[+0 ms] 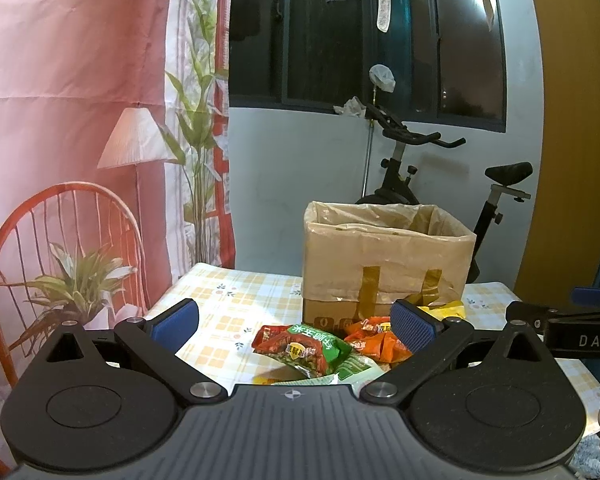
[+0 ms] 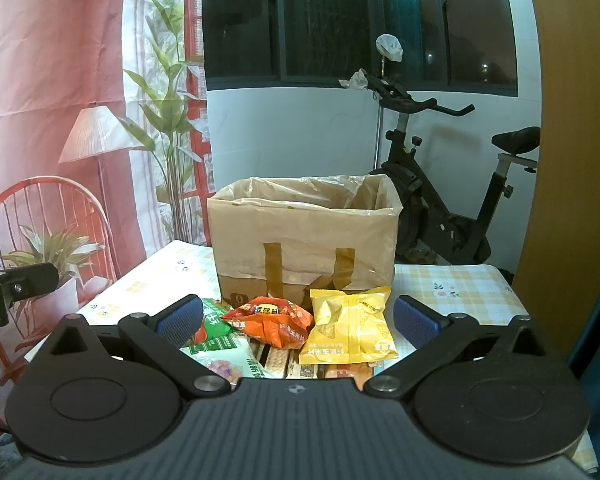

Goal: Organize snacks

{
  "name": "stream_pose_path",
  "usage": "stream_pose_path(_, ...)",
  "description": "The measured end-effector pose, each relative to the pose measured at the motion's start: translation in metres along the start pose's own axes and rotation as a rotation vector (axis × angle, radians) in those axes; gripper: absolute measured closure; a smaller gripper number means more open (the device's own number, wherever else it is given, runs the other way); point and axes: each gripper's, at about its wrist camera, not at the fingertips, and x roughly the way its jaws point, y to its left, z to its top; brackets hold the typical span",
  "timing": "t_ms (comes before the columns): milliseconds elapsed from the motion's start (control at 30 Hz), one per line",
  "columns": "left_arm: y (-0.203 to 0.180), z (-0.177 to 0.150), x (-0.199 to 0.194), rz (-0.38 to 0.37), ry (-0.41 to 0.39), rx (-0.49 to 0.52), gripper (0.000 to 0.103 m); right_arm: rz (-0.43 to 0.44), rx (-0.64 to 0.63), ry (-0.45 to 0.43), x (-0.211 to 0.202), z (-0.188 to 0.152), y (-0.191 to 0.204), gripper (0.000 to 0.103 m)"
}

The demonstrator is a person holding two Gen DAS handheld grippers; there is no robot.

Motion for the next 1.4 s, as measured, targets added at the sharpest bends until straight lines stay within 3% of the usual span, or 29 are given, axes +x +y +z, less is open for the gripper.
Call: stream_pose_path(1400,0.006,-0.006,0.012,-0.012,0.04,-0.038,0.0,0.009,-0.002,0.007,0.003,-0.004,0.002,0.0)
